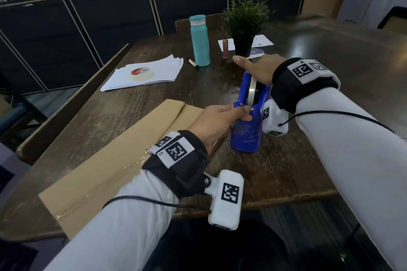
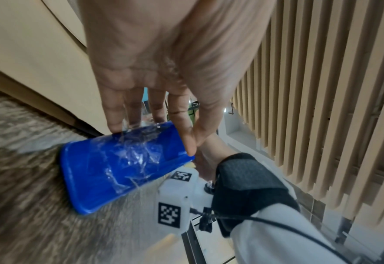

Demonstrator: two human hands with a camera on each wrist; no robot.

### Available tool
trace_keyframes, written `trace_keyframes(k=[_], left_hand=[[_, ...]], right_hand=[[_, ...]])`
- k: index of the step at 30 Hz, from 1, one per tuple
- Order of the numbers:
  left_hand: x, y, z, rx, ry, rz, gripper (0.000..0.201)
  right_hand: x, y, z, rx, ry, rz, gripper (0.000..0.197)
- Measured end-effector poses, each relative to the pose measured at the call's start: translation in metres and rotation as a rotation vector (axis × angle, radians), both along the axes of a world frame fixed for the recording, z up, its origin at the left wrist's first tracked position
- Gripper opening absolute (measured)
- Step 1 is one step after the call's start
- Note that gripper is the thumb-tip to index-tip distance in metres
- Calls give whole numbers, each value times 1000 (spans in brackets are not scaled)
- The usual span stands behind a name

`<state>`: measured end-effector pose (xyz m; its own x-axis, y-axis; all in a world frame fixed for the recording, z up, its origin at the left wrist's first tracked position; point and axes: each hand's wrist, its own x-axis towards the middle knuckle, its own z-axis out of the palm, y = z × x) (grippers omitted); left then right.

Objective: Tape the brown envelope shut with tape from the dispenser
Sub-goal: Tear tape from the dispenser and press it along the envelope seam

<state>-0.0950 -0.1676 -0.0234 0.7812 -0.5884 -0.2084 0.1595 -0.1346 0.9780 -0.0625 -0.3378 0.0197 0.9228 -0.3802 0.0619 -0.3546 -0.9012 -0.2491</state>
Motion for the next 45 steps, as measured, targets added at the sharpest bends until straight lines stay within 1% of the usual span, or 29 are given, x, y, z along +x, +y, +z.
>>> trace_keyframes(k=[5, 10, 13, 18, 21, 24, 27, 33, 37, 39, 43, 45], left_hand=[[-1, 0, -2, 14, -43, -5, 18], [-4, -2, -10, 103, -232, 4, 24], [-3, -2, -12, 139, -301, 9, 27], [-1, 1, -9, 177, -349, -10, 28], [1, 2, -6, 196, -357, -14, 29], [2, 3, -5, 204, -372, -29, 31], [3, 5, -4, 228, -396, -46, 30], [9, 10, 6, 357, -493, -134, 25], [13, 15, 10, 398, -509, -163, 20], [14, 18, 12, 420, -521, -190, 20], [18, 27, 16, 535, -593, -295, 19], [21, 36, 19, 533, -623, -287, 22]], right_hand=[[0, 2, 1, -5, -3, 1, 77], [3, -3, -2, -15, -10, 6, 80], [5, -3, -4, -25, -14, 11, 83], [4, -2, -5, -38, 7, 5, 87], [3, -1, -5, -34, 5, 0, 82], [3, 0, -5, -21, 19, -7, 84], [2, 2, -4, -32, 38, 1, 81], [2, 5, -6, -76, 67, 12, 79], [3, 3, -7, -72, 80, 24, 79], [3, 1, -8, -59, 78, 18, 84], [5, -1, -9, -25, 67, 1, 91], [7, -1, -6, 15, 69, -3, 92]])
